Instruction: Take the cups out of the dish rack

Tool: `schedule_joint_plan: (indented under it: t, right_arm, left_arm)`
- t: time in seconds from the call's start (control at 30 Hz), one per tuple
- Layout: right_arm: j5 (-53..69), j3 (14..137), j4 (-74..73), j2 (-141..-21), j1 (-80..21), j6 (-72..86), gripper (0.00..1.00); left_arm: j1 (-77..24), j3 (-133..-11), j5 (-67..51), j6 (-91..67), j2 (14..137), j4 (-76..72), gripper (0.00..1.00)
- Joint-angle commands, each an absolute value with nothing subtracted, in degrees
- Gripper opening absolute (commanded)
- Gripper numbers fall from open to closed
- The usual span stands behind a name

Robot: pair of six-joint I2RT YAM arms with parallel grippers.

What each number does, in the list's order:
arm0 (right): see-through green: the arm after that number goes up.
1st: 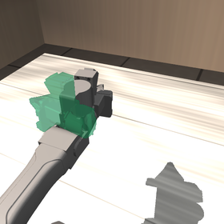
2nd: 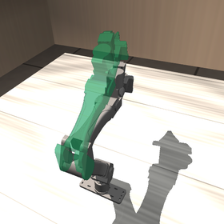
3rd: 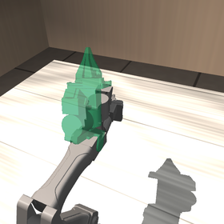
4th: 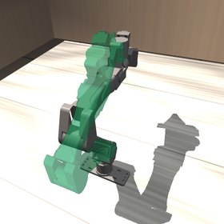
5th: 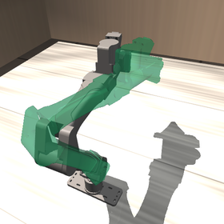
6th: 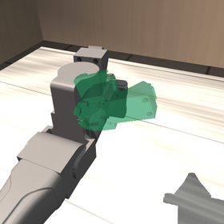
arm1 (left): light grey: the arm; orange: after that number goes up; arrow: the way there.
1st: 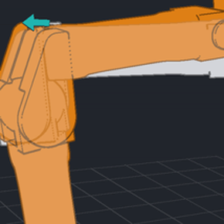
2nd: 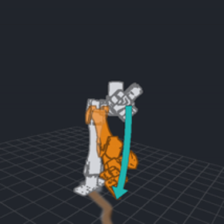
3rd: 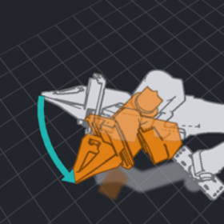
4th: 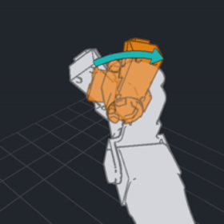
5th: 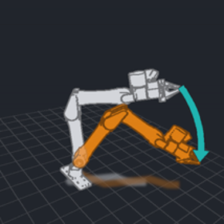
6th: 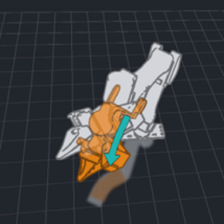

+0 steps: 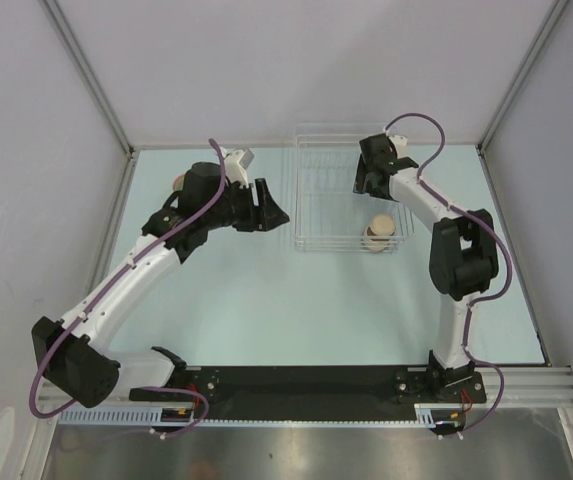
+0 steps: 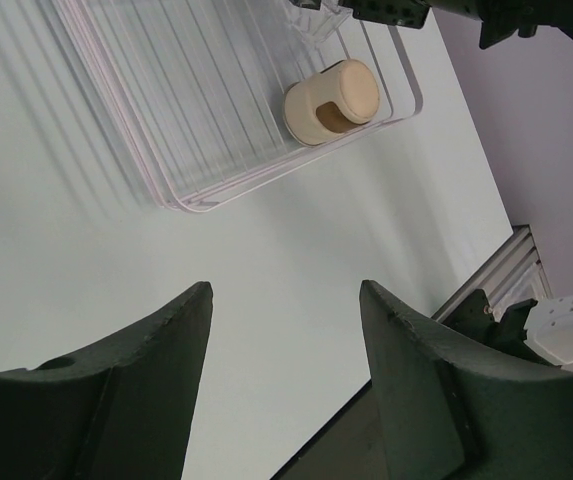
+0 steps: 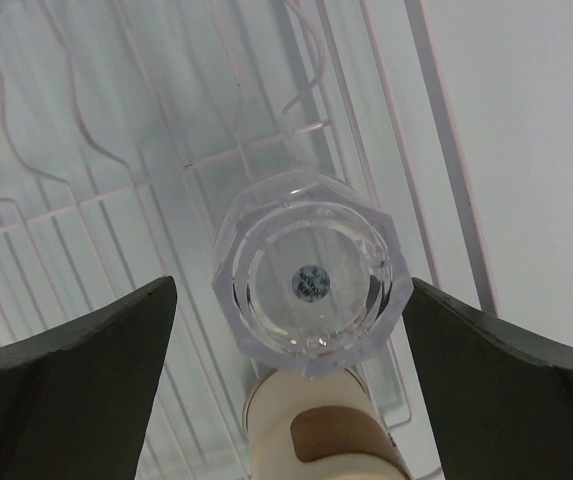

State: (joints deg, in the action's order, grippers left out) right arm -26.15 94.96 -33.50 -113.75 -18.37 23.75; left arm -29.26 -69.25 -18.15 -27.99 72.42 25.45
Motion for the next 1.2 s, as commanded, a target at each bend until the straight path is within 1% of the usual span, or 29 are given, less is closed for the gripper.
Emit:
schedule_joint_plan:
  t: [0.0,0.17,0.2,0.27,0.3,0.37,0.4,0.43,0.6,0.7,0.73,0.77,0.83,0.87,0.97,1.07,1.1,1.13,1.17]
  right_arm:
    - [-26.4,98.9,-32.2,-116.3,-17.3,24.0,1.00]
    - [-26.3,99.9,-31.8,-118.1,-16.8,23.8,1.00]
    - [-26.2,99.8,-31.6,-118.4,-16.5,23.7,0.95]
    - [-25.7,99.3,-31.4,-118.3,-16.4,23.8,0.78]
    - [-25.6,98.9,-31.1,-117.7,-16.5,23.7,0.60]
    - [-25.1,97.1,-30.0,-116.9,-16.4,23.6,0.40]
    - [-25.0,96.5,-29.6,-116.1,-16.4,23.6,0.11]
    - [-25.0,96.2,-29.4,-115.7,-16.4,23.6,0.00]
    - [-24.1,93.4,-28.6,-112.3,-16.7,23.8,0.00]
    - [-19.9,91.9,-26.5,-107.2,-16.9,24.8,0.00]
    - [-17.7,91.1,-24.0,-103.5,-16.5,25.3,0.00]
    - [-12.2,89.7,-22.3,-101.6,-16.1,26.0,0.00]
    - [-5.7,86.7,-18.4,-98.3,-14.4,29.6,0.00]
    - [0.7,86.0,-17.4,-95.7,-14.0,30.9,0.00]
    - [10.4,81.7,-12.4,-89.9,-12.7,34.6,0.00]
    - [18.4,74.8,-4.9,-84.3,-12.0,38.7,0.00]
    - [20.4,73.1,-2.7,-83.3,-11.8,40.2,0.00]
    - [24.8,69.7,2.3,-82.3,-11.0,41.6,0.00]
    - [26.7,68.0,4.7,-81.3,-10.8,45.1,0.00]
  left_arm:
    - [-29.7,-69.1,-17.5,-27.2,71.7,24.9,0.66]
    - [-29.7,-69.9,-17.8,-27.2,72.8,24.9,0.66]
    - [-29.7,-70.0,-17.8,-27.2,73.2,24.9,0.66]
    - [-29.7,-70.2,-17.8,-27.2,73.5,24.9,0.66]
    - [-29.7,-70.2,-17.8,-27.2,73.6,24.9,0.66]
    - [-29.7,-70.1,-18.0,-27.3,73.7,24.9,0.66]
    - [-29.7,-70.1,-18.0,-27.4,73.7,24.8,0.66]
    - [-29.7,-70.1,-18.1,-27.5,73.7,24.8,0.66]
    - [-29.7,-70.0,-17.9,-28.3,73.8,24.3,0.65]
    - [-29.7,-70.0,-17.2,-28.7,73.6,24.0,0.65]
    - [-29.7,-70.3,-16.9,-28.7,73.6,23.7,0.65]
    - [-29.7,-70.5,-16.7,-28.7,73.5,23.7,0.65]
    - [-29.6,-71.1,-16.3,-29.2,73.2,23.5,0.65]
    - [-29.6,-71.3,-16.0,-29.4,73.0,22.9,0.66]
    - [-29.5,-71.6,-16.3,-30.6,72.2,20.7,0.69]
    - [-29.4,-70.7,-17.6,-33.8,70.6,16.3,0.81]
    - [-29.5,-70.1,-18.3,-35.8,70.0,14.5,0.92]
    - [-29.4,-68.8,-19.1,-36.9,68.9,11.1,1.00]
    - [-29.2,-68.5,-20.5,-38.7,68.6,9.9,1.00]
